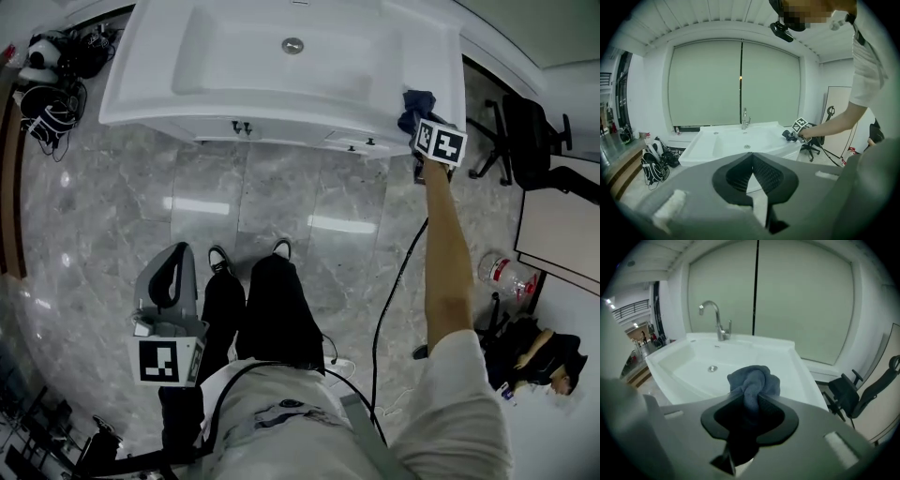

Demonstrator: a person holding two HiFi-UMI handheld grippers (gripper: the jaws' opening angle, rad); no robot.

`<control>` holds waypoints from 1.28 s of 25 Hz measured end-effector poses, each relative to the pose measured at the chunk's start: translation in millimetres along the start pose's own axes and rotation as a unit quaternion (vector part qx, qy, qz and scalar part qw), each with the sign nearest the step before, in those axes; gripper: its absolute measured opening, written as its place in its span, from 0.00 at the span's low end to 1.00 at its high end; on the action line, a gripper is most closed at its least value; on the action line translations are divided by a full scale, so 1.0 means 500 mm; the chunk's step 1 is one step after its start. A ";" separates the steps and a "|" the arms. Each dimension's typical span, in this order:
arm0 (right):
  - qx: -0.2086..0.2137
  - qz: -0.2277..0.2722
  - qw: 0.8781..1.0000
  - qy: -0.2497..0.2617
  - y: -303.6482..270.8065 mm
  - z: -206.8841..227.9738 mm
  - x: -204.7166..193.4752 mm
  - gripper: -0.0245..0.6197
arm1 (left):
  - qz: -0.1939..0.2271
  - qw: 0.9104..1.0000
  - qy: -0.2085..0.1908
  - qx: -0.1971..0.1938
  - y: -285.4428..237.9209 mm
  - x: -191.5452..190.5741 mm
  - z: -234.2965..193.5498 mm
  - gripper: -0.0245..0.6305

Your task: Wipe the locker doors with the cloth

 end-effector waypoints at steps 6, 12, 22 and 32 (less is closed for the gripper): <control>0.038 0.188 0.981 -0.023 0.225 -0.250 0.082 0.18 | 0.032 0.999 0.016 0.010 0.012 0.000 -0.065 0.04; 0.145 0.291 0.944 0.061 0.291 -0.690 0.089 0.18 | 0.049 0.998 0.039 0.022 0.042 -0.092 -0.220 0.04; 0.189 0.365 0.892 0.189 0.045 -1.139 0.026 0.18 | 0.083 0.987 0.099 0.100 -0.013 -0.459 -0.526 0.04; 0.122 0.481 0.828 0.261 -0.213 -1.327 0.040 0.18 | 0.165 0.971 0.124 0.121 -0.192 -0.809 -0.667 0.04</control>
Point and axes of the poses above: the fingertips, and each gripper's own axes: y backward along the fingers, z to its right, x out of its top, the point moved 6 cm from there along y, backward along the fingers, and after that the axes turned 12 degrees about y, right-handed, at the moved point
